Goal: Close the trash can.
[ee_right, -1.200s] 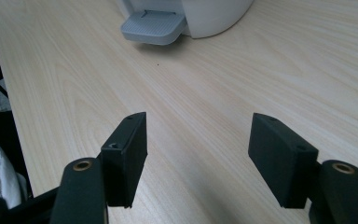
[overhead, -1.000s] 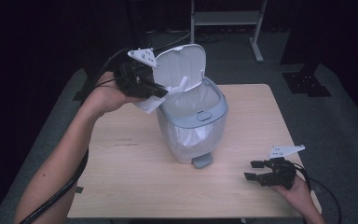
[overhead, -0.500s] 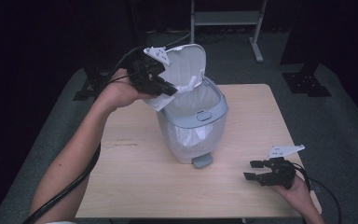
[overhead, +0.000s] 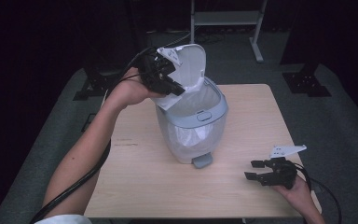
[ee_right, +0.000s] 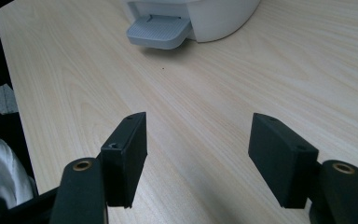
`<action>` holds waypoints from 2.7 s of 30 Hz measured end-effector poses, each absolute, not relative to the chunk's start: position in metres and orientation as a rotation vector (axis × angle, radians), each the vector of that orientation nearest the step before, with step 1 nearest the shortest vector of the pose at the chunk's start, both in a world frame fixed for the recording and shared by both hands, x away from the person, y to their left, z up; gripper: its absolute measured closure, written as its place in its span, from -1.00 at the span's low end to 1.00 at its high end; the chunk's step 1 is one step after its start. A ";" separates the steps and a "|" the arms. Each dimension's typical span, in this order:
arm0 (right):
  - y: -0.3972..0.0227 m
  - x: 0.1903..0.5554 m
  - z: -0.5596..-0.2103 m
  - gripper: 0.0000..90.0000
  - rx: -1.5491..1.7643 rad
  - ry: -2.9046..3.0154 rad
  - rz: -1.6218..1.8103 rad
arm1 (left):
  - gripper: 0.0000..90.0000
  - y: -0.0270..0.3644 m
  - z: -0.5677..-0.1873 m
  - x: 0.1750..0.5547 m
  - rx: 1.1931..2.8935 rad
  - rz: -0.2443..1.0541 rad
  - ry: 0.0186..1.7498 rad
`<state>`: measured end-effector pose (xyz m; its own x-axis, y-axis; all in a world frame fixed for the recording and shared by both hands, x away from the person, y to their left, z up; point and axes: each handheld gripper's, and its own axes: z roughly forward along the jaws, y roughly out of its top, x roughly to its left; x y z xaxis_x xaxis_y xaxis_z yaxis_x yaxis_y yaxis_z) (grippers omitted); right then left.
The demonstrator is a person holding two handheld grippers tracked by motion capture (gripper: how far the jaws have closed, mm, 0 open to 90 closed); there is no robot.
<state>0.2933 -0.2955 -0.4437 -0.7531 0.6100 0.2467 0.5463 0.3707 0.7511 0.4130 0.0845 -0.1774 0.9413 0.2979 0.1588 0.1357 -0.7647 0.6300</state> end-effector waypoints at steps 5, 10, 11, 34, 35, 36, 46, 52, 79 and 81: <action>-0.296 0.293 -0.443 -0.20 1.075 2.535 1.352 | 0.88 0.078 -0.180 0.416 2.443 0.319 0.304; -0.297 0.292 -0.443 -0.20 1.076 2.533 1.353 | 0.87 0.074 -0.183 0.420 2.450 0.312 0.302; -0.297 0.292 -0.443 -0.20 1.075 2.532 1.355 | 0.87 0.073 -0.183 0.420 2.451 0.311 0.302; -0.299 0.292 -0.444 -0.21 1.079 2.530 1.356 | 0.86 0.054 -0.196 0.435 2.473 0.277 0.298; -0.299 0.292 -0.444 -0.21 1.079 2.530 1.357 | 0.85 0.053 -0.197 0.436 2.477 0.277 0.296; -0.300 0.292 -0.444 -0.21 1.078 2.530 1.357 | 0.84 0.052 -0.198 0.436 2.474 0.275 0.301; -0.300 0.291 -0.445 -0.21 1.084 2.531 1.358 | 0.67 0.045 -0.209 0.441 2.475 0.257 0.313; -0.300 0.291 -0.445 -0.21 1.086 2.534 1.355 | 0.54 0.048 -0.209 0.440 2.440 0.245 0.326; -0.296 0.295 -0.455 -0.21 1.129 2.541 1.269 | 0.47 0.109 -0.201 0.411 2.338 0.240 0.336; -0.296 0.296 -0.456 -0.21 1.137 2.538 1.269 | 0.46 0.113 -0.200 0.410 2.331 0.240 0.339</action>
